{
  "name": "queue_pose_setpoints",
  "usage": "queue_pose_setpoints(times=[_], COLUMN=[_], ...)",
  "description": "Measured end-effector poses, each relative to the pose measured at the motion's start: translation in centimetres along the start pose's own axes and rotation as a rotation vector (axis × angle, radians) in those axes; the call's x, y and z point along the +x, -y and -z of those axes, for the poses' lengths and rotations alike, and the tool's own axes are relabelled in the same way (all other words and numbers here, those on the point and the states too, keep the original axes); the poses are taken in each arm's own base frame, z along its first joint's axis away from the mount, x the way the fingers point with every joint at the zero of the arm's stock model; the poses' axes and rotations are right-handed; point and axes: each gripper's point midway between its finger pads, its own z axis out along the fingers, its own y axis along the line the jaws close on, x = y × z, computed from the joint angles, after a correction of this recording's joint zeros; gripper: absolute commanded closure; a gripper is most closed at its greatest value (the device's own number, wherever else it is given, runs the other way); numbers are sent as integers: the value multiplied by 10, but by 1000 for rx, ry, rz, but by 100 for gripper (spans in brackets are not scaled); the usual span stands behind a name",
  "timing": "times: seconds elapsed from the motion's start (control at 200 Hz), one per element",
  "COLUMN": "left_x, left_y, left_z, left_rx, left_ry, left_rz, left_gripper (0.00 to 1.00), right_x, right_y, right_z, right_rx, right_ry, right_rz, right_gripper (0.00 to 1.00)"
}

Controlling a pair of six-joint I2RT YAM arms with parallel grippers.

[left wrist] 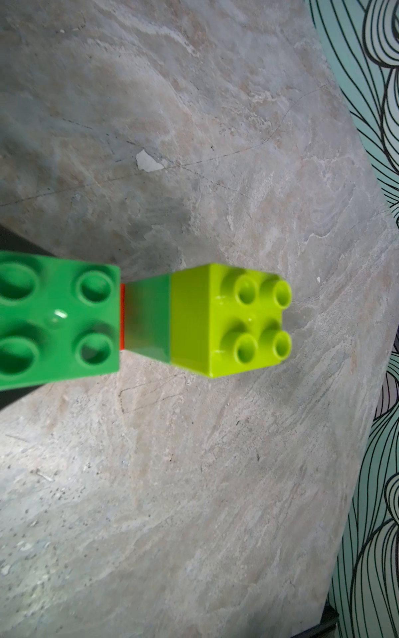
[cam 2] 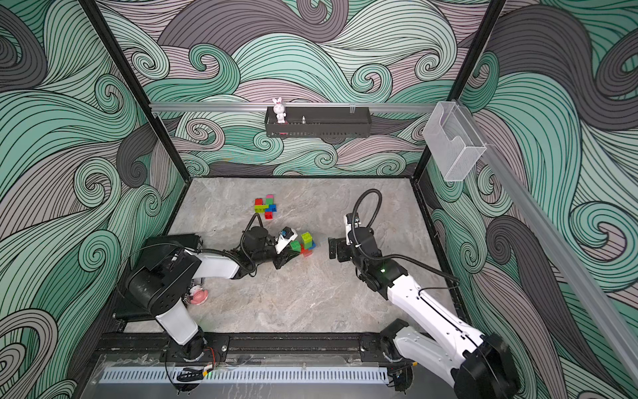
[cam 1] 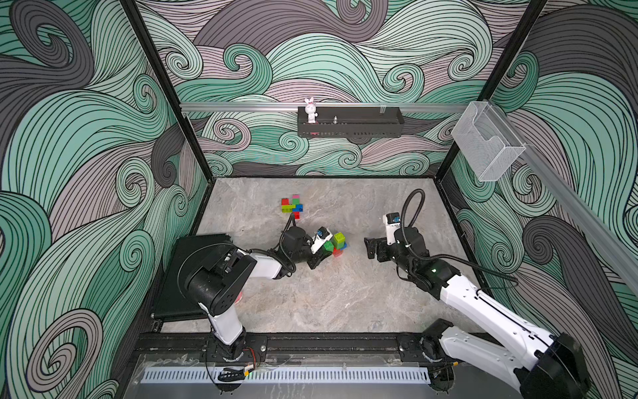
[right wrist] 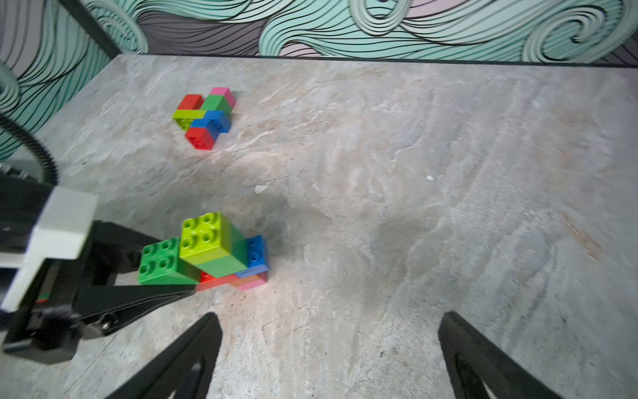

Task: Assemble the number 4 with lego
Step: Place the lego brick at the center of the board.

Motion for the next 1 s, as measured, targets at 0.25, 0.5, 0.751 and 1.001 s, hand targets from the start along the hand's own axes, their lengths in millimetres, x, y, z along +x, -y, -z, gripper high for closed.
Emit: queue_pose_setpoints(times=[0.25, 0.5, 0.751, 1.001], left_x=[-31, -81, -90, -72], left_y=[-15, -58, -80, -70], left_z=[16, 40, 34, 7], left_rx=[-30, -99, -50, 114], left_ry=[-81, -111, -243, -384], left_rz=[148, 373, 591, 792], left_gripper=[100, 100, 100, 100], right_x=[10, 8, 8, 15], right_y=[23, 26, 28, 30], right_z=[3, 3, 2, -2], right_rx=[61, 68, 69, 78], right_ry=[6, 13, 11, -34], right_rz=[-94, -108, -114, -111], right_gripper=[1, 1, 1, 1])
